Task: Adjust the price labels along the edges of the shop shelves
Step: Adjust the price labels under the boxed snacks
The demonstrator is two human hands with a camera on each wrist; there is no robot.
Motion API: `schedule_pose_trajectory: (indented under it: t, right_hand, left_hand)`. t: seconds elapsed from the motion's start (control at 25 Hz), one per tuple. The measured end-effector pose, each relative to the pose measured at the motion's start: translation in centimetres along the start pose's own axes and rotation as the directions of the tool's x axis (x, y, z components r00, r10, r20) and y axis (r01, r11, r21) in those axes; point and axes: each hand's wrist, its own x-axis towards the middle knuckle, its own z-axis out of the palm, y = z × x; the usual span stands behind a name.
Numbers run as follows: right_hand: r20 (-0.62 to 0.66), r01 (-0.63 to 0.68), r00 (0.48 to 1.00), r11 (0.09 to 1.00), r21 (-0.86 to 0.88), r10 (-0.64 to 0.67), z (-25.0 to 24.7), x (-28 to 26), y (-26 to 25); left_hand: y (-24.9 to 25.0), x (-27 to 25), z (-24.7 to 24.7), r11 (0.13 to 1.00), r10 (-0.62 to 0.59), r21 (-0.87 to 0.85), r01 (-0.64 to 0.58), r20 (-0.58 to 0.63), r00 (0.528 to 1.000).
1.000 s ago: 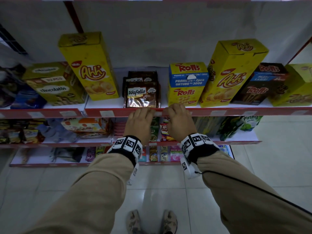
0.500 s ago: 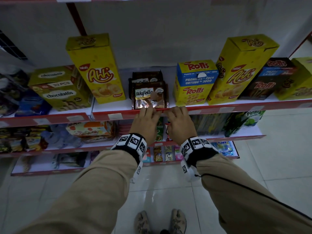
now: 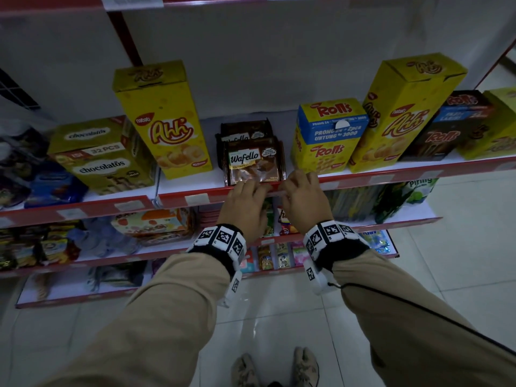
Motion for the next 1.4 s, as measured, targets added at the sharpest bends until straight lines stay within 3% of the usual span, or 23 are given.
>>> schedule_pose_trajectory:
  t: [0.12, 0.24, 0.36, 0.56, 0.72, 0.8, 0.84, 0.92, 1.0, 1.08, 1.16, 1.28, 1.4]
  right_hand:
    - [0.084, -0.025, 0.996, 0.998, 0.061, 0.02, -0.7, 1.2, 0.7]
    - [0.024, -0.096, 0.995, 0.919, 0.382, 0.094, -1.4, 1.7, 1.2]
    - [-0.031, -0.184, 0.959, 0.697, 0.693, 0.283, -1.6, 1.4, 0.6]
    - [0.158, -0.275, 0.887, 0.223, 0.935, 0.433, -0.7, 0.7, -1.3]
    - [0.195, -0.268, 0.881, 0.116, 0.956, 0.432, 0.1, 0.0, -2.6]
    - [0.204, -0.288, 0.878, 0.138, 0.948, 0.434, 0.3, -0.2, -2.9]
    - [0.183, -0.289, 0.882, 0.191, 0.938, 0.434, 0.3, -0.2, -2.9]
    - [0.046, -0.216, 0.918, 0.4, 0.891, 0.394, -0.2, -0.4, -2.6]
    - [-0.113, -0.075, 0.966, 0.672, 0.736, 0.231, -0.9, -0.3, -1.9]
    - [-0.126, 0.008, 0.99, 0.852, 0.524, 0.068, -1.3, 0.2, -1.3]
    - [-0.107, -0.001, 0.992, 0.879, 0.477, 0.059, -1.4, 0.6, -1.0]
    - [-0.143, -0.042, 0.978, 0.816, 0.576, 0.151, -1.4, 1.0, -1.1]
    - [-0.119, -0.05, 0.984, 0.839, 0.542, 0.135, -1.1, 1.5, -1.5]
  left_hand:
    - [-0.9, 0.3, -0.4, 0.995, -0.006, -0.098, 0.004, -0.016, 1.0]
    - [-1.2, 0.3, -0.4, 0.981, -0.03, -0.194, 0.022, -0.038, 0.999]
    - [-1.2, 0.3, -0.1, 0.957, -0.063, -0.289, 0.04, -0.072, 0.995]
    - [-1.5, 0.7, 0.3, 0.915, -0.122, -0.398, 0.071, -0.104, 0.987]
    - [-1.2, 0.9, 0.6, 0.909, -0.147, -0.408, 0.084, -0.126, 0.981]
    - [-1.1, 0.9, 0.6, 0.915, -0.152, -0.395, 0.089, -0.132, 0.979]
    - [-1.1, 0.9, 0.5, 0.917, -0.146, -0.391, 0.082, -0.137, 0.98]
    - [-1.3, 1.0, 0.4, 0.93, -0.119, -0.361, 0.065, -0.13, 0.984]
    - [-1.5, 1.0, 0.1, 0.957, -0.071, -0.287, 0.037, -0.108, 0.992]
    - [-1.7, 0.9, -0.3, 0.972, -0.031, -0.235, 0.009, -0.089, 0.996]
    - [-1.9, 0.7, -0.6, 0.979, -0.013, -0.204, -0.004, -0.082, 0.997]
    - [-2.8, 0.1, -0.9, 0.986, -0.046, -0.166, 0.033, -0.075, 0.996]
    - [-3.7, -0.5, -1.1, 0.984, -0.094, -0.159, 0.082, -0.068, 0.993]
